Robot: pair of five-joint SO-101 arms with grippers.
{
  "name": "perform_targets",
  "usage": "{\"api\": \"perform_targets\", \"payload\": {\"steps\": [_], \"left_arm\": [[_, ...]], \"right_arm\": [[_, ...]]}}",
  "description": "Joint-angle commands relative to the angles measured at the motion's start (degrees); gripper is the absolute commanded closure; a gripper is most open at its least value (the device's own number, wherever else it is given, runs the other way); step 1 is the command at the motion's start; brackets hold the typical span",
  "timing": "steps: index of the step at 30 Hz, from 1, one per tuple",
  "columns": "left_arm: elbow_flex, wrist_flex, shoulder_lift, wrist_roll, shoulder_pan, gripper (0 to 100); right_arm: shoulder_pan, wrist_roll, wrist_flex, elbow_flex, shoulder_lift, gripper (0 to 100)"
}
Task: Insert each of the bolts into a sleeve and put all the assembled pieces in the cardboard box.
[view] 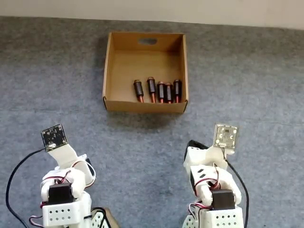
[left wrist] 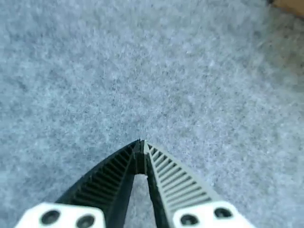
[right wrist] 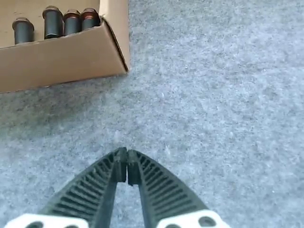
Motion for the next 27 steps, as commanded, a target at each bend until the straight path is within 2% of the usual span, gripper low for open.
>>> {"api": "perform_targets", "payload": {"steps": [1,7,27], "left_arm": [[1.10,0.44,-0.31,0.44,0.57,99],[1.10,0.44,-0.31,0.44,7.34,99],[1.10,0.44,-0.31,0.44,7.34,99]], "right_arm": [[0.57,0.53,0.22,7.43,-0.13,98.9],[0.57,0.53,0.22,7.43,-0.13,98.9],[0.57,0.53,0.22,7.43,-0.04,98.9]]}}
